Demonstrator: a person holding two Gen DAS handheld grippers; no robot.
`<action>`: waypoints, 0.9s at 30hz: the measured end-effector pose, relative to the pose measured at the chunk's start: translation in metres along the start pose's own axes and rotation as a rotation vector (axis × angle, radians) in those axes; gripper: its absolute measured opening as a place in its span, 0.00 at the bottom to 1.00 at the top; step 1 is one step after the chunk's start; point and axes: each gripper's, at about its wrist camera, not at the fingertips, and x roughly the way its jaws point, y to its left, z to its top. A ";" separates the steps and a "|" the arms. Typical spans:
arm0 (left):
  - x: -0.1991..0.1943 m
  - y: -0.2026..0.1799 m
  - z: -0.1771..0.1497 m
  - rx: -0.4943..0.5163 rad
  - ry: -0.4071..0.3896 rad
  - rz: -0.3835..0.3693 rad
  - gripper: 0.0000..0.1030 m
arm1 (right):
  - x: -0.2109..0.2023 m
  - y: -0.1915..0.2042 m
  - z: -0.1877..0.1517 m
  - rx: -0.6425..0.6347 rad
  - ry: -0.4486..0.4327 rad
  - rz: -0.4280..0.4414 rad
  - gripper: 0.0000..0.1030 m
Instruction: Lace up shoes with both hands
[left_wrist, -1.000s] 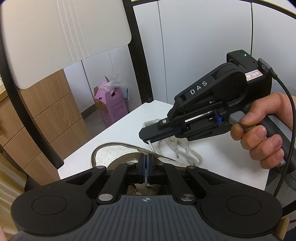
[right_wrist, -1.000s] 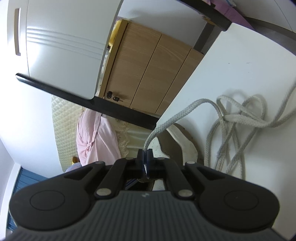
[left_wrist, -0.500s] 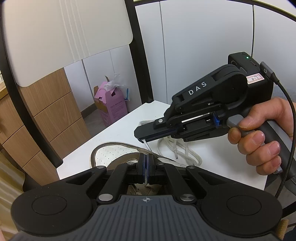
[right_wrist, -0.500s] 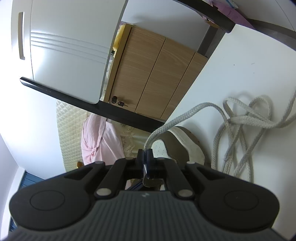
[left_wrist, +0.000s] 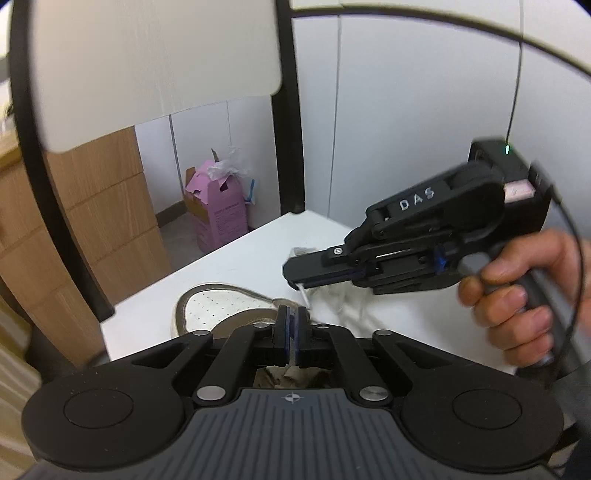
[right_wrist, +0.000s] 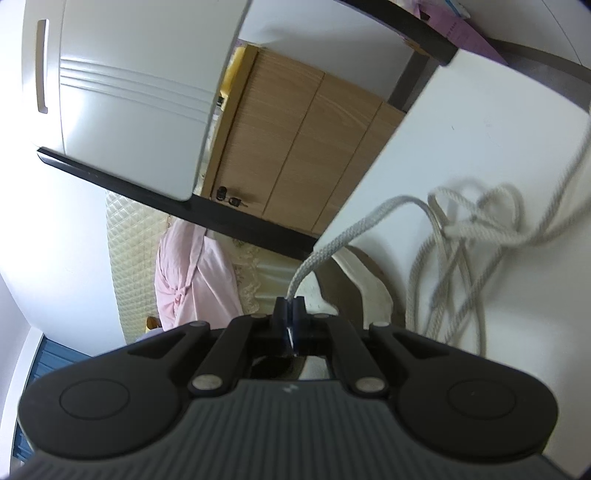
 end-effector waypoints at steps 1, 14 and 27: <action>-0.002 0.002 0.001 -0.021 -0.009 -0.010 0.04 | 0.000 0.002 0.002 -0.007 -0.003 0.008 0.03; -0.001 -0.004 0.006 -0.064 -0.036 -0.037 0.05 | -0.007 0.024 0.006 -0.059 -0.002 0.093 0.03; 0.003 0.000 0.007 -0.102 -0.015 -0.041 0.05 | -0.007 0.020 0.008 -0.049 -0.007 0.067 0.03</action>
